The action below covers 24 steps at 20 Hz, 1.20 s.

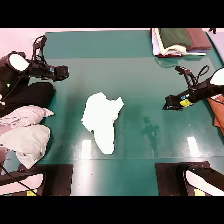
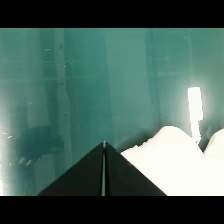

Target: Fold the shirts.

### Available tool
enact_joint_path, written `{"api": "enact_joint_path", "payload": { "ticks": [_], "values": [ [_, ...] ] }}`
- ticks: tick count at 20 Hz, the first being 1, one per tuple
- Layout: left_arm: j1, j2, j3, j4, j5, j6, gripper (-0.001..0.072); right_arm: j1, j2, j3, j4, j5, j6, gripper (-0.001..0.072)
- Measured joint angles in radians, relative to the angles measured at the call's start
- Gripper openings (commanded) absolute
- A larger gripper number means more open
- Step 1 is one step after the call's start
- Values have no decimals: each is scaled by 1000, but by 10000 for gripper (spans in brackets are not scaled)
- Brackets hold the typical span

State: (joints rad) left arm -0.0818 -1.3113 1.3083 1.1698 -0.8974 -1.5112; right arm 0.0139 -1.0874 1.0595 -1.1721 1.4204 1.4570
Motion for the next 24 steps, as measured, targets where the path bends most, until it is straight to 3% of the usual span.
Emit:
{"api": "enact_joint_path", "payload": {
  "ticks": [11, 15, 21, 22, 23, 24],
  "values": [
    [0, 0, 0, 0, 3, 0, 23, 0, 0, 0, 0, 0, 0, 20],
    [1, -1, 15, -25, 60, -29, 23, 0, 0, 0, 0, -50, 0, 20],
    [-67, 77, 141, -27, -46, -7, 49, 0, 0, 0, 3, -51, 0, 20],
    [-97, 90, 150, -12, -59, 2, 396, 0, 0, 2, 3, -44, 0, 20],
    [-131, 99, 152, 5, -77, 7, 668, 0, 0, 4, 3, -42, 0, 20],
    [-168, 102, 148, 15, -82, 12, 671, 0, 0, 10, 3, -37, 0, 20]
  ]
}}
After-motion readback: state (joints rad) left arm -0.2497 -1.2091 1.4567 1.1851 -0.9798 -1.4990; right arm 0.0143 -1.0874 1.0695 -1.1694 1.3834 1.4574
